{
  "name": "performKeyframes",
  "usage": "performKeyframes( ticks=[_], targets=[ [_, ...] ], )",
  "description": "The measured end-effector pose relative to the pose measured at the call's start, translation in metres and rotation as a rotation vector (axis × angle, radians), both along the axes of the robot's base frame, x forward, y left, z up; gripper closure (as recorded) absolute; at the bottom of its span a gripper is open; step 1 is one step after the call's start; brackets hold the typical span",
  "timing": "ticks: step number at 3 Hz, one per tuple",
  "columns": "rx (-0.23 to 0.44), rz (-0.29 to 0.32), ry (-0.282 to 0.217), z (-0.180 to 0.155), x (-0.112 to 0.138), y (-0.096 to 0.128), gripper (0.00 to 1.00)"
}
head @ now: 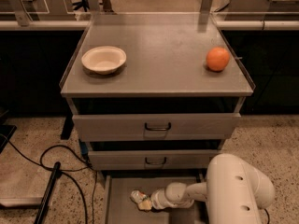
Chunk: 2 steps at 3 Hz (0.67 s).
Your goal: Pick 7up can from bottom drawer and place on counter
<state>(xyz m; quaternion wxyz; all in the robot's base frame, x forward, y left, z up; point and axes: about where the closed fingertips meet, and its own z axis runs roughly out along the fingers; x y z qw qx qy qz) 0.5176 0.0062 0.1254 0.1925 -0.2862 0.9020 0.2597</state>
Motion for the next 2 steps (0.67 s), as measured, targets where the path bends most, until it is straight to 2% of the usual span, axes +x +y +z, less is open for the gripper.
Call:
performKeyframes(
  ticks=[2],
  targets=[
    [0.000, 0.000, 0.000, 0.0000, 0.0000, 0.0000, 0.90]
  ],
)
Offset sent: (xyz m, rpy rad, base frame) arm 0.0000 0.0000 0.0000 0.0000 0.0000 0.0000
